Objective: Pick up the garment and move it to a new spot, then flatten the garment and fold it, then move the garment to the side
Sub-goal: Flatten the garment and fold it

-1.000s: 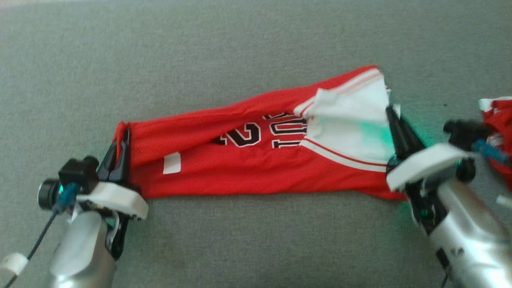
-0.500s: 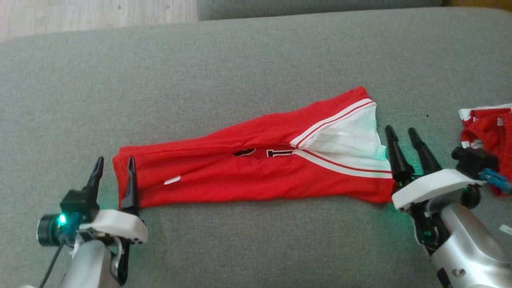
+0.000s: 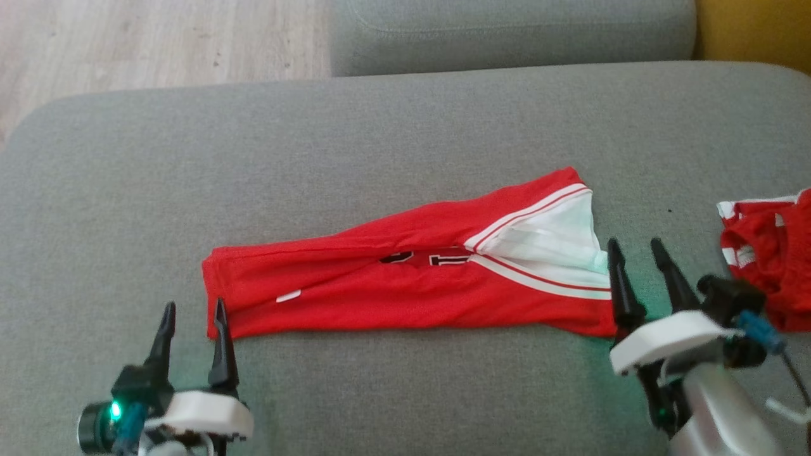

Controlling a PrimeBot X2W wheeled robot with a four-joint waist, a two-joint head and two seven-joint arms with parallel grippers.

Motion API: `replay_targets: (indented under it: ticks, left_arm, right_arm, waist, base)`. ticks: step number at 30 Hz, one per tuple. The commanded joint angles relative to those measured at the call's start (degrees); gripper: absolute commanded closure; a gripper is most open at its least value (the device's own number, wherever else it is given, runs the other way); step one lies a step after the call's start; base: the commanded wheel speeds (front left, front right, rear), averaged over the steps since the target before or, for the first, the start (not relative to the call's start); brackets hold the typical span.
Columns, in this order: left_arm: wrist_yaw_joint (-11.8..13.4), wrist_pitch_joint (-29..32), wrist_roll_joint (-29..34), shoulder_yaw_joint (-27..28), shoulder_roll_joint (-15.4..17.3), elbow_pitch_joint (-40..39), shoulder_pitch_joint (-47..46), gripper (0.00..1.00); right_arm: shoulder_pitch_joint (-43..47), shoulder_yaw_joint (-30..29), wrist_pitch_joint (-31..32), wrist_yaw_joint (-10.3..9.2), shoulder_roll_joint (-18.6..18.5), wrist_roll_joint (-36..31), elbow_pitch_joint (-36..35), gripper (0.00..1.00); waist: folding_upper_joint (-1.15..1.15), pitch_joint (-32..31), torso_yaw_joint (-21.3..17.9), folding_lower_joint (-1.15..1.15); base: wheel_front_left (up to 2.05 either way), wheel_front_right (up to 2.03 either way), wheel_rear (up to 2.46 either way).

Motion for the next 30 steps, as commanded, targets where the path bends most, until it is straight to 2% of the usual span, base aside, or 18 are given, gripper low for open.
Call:
replay_targets:
  ticks: [1, 7, 14, 20, 27, 28, 29, 30]
  left_arm:
    - [-0.4, -0.4, 0.3, 2.2, 0.3, -2.3, 0.0, 0.00]
    - [-0.6, -0.4, -0.1, 1.3, -0.1, -3.0, 1.6, 0.00]
    - [-0.4, -0.4, -1.6, -1.3, -0.2, -3.1, -0.1, 0.00]
    - [-0.3, -0.4, -3.2, -4.6, -0.2, -2.4, -2.4, 0.00]
    - [0.0, -0.4, -4.0, -6.4, -0.2, -1.7, -2.7, 0.00]
    - [0.0, -0.4, -4.0, -6.4, -0.2, -1.6, -2.6, 0.00]
    - [-0.1, -0.4, -4.0, -6.3, -0.2, -1.6, -2.5, 0.00]
    - [-0.1, -0.4, -4.0, -6.1, -0.2, -1.6, -2.4, 0.00]
  right_arm:
    - [0.4, 0.0, -0.8, -0.04, 1.0, -2.0, -2.0, 0.00]
    - [1.9, -2.0, -0.8, -0.04, 3.0, -5.1, -1.5, 0.00]
    - [-2.3, -2.2, -0.8, -0.04, 3.2, -8.1, 2.1, 0.00]
    - [-8.7, -3.5, -0.8, -0.04, 3.5, -11.4, 10.5, 0.00]
    - [-11.8, -4.3, 2.2, -0.04, 4.3, -13.6, 23.2, 0.00]
    - [-11.9, -4.3, 2.3, -0.04, 4.4, -13.4, 24.4, 0.06]
    - [-11.9, -4.2, 2.3, -0.04, 4.5, -13.1, 25.4, 0.55]
    - [-11.9, -4.1, 2.2, -0.04, 4.6, -12.8, 26.3, 1.00]
  waist:
    - [-0.01, -0.6, 0.4, 0.01]
    - [-0.01, -0.4, 0.8, 0.01]
    - [-0.01, 2.5, 1.5, 0.01]
    - [-0.01, 5.7, 3.4, 0.01]
    - [-0.01, 6.8, 5.2, 0.01]
    - [-0.01, 6.8, 5.3, 0.01]
    - [-0.01, 6.8, 5.3, 0.01]
    - [-0.01, 6.7, 5.2, 0.01]
  base:
    - [0.00, 0.00, 0.00]
    - [0.00, 0.00, 0.00]
    - [0.00, 0.00, 0.00]
    - [0.00, 0.00, 0.00]
    - [0.00, 0.00, 0.00]
    - [0.00, 0.00, 0.00]
    - [0.00, 0.00, 0.00]
    - [0.00, 0.00, 0.00]
